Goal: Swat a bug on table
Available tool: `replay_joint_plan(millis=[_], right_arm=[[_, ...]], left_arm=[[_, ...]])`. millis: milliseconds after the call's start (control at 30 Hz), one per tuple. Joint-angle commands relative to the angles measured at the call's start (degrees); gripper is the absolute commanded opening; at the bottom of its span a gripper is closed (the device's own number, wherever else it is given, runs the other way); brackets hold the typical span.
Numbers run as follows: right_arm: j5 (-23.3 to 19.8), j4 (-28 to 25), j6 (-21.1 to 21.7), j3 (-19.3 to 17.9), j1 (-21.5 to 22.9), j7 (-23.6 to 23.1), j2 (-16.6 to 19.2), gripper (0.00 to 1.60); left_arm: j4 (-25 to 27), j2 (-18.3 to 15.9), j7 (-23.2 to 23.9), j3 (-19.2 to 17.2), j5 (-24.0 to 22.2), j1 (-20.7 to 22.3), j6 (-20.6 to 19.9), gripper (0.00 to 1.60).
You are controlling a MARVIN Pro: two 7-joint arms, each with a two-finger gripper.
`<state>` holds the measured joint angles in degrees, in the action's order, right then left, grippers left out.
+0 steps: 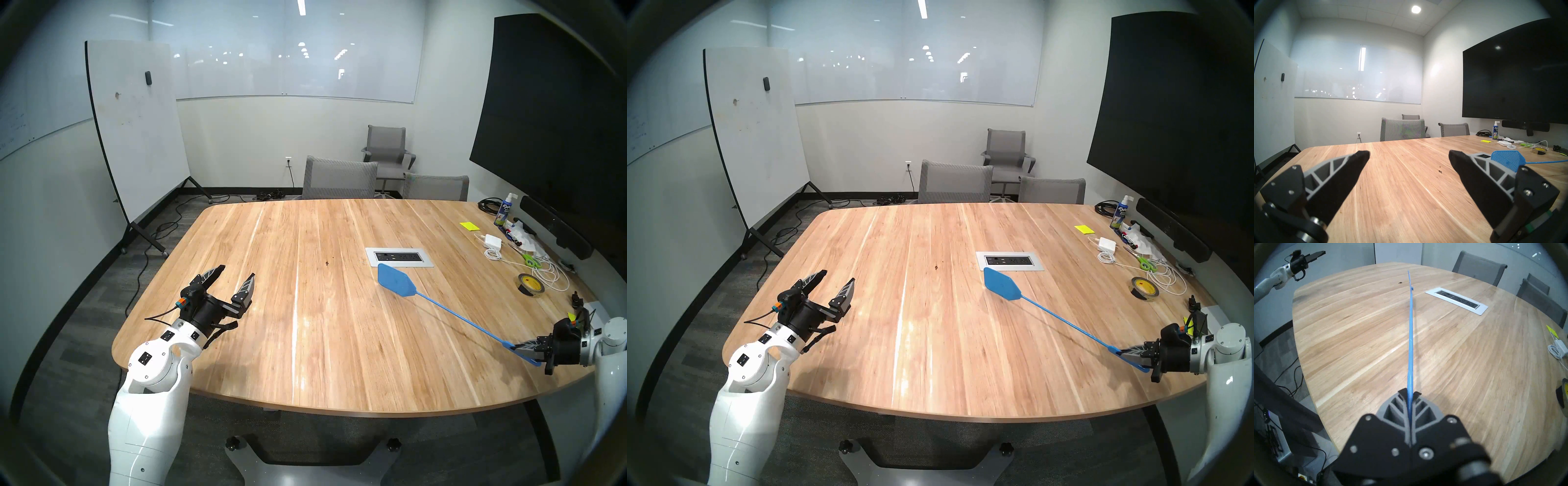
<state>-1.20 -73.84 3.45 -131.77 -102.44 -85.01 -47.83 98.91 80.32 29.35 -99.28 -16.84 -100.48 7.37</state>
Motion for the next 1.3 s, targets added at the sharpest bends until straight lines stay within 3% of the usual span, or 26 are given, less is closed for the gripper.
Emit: replay_joint_plan(millis=[0, 100, 267, 500, 767, 1267], right_arm=[[-1.20, -6.39, 2.51, -5.86, -6.34, 0.01, -2.83, 0.00], [-1.77, -10.18, 4.00, -7.93, -9.74, 0.01, -3.95, 0.00], [-0.93, -13.16, 5.37, -9.38, -11.58, 0.01, -5.67, 0.00], [-2.00, -14.96, 9.14, -10.50, -14.74, 0.01, -6.73, 0.00], [-3.40, -15.36, 11.07, -12.38, -17.14, 0.01, -7.83, 0.00], [-5.20, -11.67, 9.02, -14.48, -19.70, 0.01, -8.60, 0.00]], left_arm=[[0.99, -0.13, 0.06, -0.02, 0.06, 0.22, 0.08, 1.60], [1.03, -0.13, 0.05, -0.03, 0.07, 0.20, 0.05, 1.60], [1.07, -0.13, 0.04, -0.03, 0.08, 0.18, 0.02, 1.60], [1.10, -0.12, 0.03, -0.04, 0.10, 0.17, -0.01, 1.60], [1.12, -0.12, 0.02, -0.04, 0.11, 0.16, -0.03, 1.60], [1.14, -0.12, 0.02, -0.04, 0.12, 0.15, -0.05, 1.60]])
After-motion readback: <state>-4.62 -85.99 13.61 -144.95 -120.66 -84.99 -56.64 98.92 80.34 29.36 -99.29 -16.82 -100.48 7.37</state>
